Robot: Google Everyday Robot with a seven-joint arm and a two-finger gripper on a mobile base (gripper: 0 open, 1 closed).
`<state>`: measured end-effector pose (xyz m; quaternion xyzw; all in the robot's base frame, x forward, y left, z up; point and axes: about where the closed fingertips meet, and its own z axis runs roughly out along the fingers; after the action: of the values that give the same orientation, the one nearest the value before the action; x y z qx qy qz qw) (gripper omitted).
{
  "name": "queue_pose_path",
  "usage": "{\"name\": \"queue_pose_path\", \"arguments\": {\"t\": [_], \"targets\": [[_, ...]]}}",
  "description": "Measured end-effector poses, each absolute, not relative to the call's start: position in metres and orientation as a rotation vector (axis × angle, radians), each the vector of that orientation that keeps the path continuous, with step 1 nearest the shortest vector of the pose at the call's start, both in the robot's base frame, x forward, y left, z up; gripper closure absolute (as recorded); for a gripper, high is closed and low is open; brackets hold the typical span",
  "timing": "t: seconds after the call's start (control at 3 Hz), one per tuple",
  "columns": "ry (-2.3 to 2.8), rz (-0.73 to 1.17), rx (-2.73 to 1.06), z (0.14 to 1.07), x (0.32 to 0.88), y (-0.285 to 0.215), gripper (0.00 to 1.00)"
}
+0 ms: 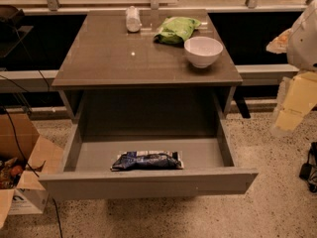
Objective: Pick blue chip bag from top drawer and place on counter
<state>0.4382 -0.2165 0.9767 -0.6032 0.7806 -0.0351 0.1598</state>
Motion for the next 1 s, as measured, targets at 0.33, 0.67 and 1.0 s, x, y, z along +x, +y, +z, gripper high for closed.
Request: {"name": "queue_pose_path", "arguments": {"t": [0.33, 0.67, 1.0], "targets": [[2.222, -0.088, -1.725, 0.974, 0.439, -0.214, 0.00], [2.148, 0.017, -1.741, 0.955, 0.443, -0.196, 0.00], [2.052, 0.193, -1.780, 0.921, 0.449, -0.180, 0.00]]}}
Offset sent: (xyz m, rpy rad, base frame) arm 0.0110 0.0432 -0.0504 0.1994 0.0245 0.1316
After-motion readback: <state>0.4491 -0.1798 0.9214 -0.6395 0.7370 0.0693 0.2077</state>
